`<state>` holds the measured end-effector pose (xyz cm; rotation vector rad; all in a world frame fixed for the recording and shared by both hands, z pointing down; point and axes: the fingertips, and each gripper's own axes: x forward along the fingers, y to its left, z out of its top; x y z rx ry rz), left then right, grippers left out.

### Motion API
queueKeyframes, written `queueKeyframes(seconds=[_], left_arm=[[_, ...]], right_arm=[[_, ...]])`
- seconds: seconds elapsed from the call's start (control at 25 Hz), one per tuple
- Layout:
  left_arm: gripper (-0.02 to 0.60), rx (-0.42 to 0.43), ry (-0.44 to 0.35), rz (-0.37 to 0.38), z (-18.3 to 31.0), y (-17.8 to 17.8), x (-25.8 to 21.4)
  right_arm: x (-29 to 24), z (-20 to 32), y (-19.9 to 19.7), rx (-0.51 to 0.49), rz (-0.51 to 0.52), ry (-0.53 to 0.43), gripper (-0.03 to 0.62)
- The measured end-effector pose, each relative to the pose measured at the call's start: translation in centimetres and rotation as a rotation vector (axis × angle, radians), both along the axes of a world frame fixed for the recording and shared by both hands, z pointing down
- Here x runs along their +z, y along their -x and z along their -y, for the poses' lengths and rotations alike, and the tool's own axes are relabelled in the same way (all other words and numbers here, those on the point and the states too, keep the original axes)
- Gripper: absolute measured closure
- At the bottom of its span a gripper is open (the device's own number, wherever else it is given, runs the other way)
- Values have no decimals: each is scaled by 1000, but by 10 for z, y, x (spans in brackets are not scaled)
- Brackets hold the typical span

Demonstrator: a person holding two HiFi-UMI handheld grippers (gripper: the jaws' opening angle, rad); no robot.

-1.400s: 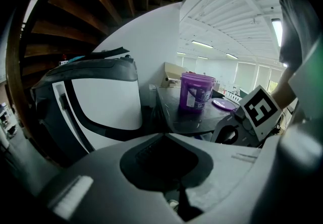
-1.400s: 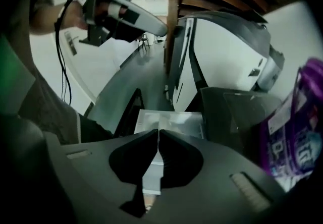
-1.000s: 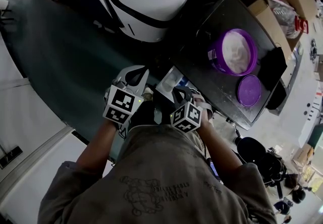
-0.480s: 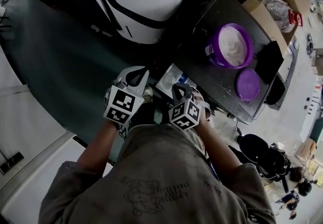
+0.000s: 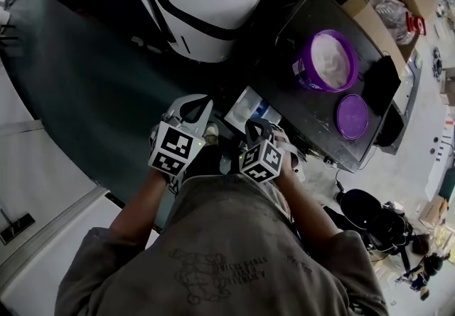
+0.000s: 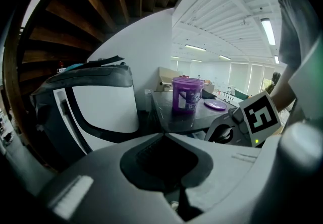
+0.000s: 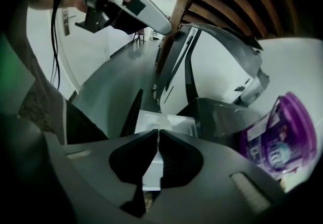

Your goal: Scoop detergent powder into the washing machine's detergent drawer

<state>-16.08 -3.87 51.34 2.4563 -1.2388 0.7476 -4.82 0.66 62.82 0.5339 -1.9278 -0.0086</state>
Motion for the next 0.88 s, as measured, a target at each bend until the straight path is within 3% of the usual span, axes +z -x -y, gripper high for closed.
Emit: queueKeyframes(seconds=[0.12, 0.88], left_arm=[[581, -4, 2, 2, -4, 2, 0], [581, -12, 0, 13, -9, 4, -3]], right_arm=[[6, -5, 3, 29, 14, 55, 557], [2, 2, -3, 57, 29, 76, 557]])
